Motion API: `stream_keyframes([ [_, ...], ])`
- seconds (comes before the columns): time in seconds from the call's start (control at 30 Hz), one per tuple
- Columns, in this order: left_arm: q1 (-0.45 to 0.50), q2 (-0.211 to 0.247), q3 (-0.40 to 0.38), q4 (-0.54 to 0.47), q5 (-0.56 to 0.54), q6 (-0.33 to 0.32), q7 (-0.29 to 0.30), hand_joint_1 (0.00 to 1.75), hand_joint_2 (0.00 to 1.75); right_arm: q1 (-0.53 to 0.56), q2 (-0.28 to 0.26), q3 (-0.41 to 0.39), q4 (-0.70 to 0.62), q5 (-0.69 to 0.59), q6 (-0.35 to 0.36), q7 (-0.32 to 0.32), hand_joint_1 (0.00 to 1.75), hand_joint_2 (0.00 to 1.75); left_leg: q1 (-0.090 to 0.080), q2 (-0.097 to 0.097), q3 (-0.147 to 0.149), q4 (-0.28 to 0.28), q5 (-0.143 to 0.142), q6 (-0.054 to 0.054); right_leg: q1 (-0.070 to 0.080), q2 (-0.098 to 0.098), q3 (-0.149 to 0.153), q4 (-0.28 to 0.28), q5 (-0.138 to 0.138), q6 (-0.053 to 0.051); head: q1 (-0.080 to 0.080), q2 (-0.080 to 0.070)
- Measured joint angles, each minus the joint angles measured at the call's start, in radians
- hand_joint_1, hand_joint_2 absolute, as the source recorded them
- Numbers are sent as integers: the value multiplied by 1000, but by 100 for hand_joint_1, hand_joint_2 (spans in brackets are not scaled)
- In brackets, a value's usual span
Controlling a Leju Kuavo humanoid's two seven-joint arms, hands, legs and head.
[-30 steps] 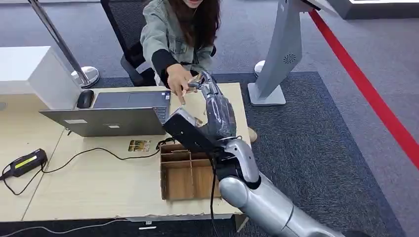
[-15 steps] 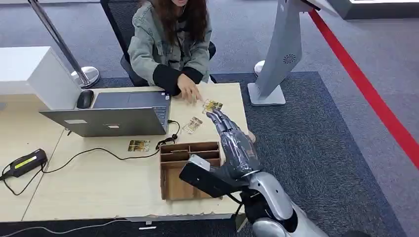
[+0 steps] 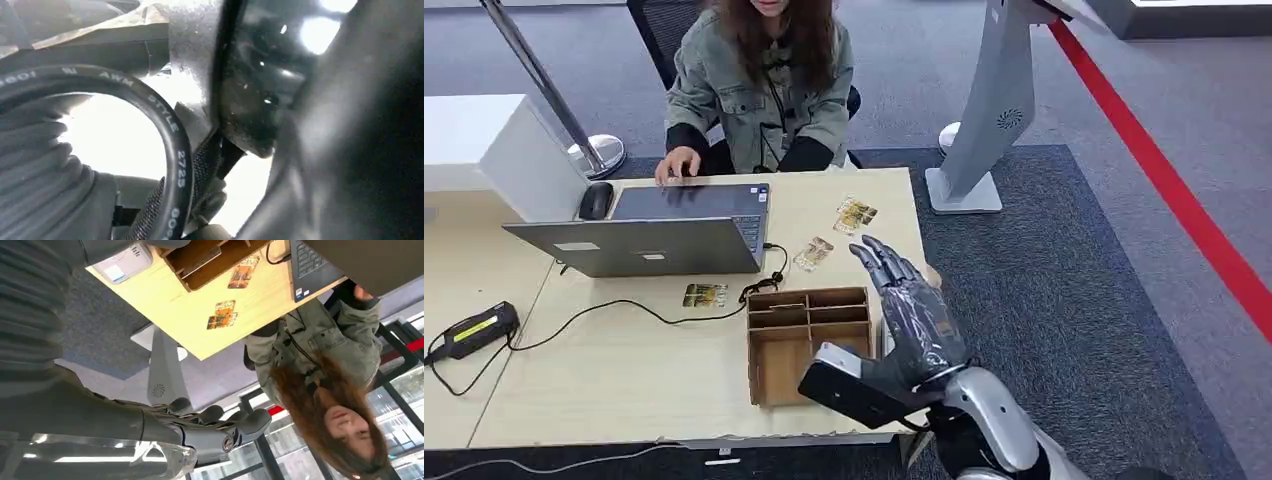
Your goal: Pass the card to the sensor for recognition and then transmit it.
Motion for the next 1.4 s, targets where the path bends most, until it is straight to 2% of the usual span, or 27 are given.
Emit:
stream_keyframes([
  [0.2, 1, 4, 0, 0, -1, 2, 0, 0, 0, 0, 6, 5, 8, 14, 2, -6, 0, 175, 0, 0, 0, 0, 0, 0, 0, 0, 0, 0, 0, 0, 0, 0],
  [0.33, 0, 6, 0, 0, -14, 3, -2, 0, 0, -4, 28, 9, 51, 83, -48, -27, 9, 175, 0, 0, 0, 0, 0, 0, 0, 0, 1, 0, 0, 0, -1, 0],
  [0.53, 0, 6, 0, 0, -25, 13, -10, 0, 0, -15, 62, 11, 148, 140, -96, -47, 5, 175, -1, -1, 0, 0, 0, 0, 0, -1, 1, 0, 0, 0, -1, 0],
  [1.03, 1, 9, 0, 0, -51, 21, -19, 0, 0, -56, 157, 11, 338, 162, -122, -58, 10, 175, -1, -2, 0, 0, 0, 0, 0, -1, 1, 0, 0, 0, -1, 0],
  [1.4, 1, 9, 0, 0, -52, 23, -22, 0, 0, -62, 193, 11, 419, 156, -128, -62, 17, 175, -1, -2, 0, 0, 0, 0, -1, -1, 1, 0, 0, 0, -1, 0],
])
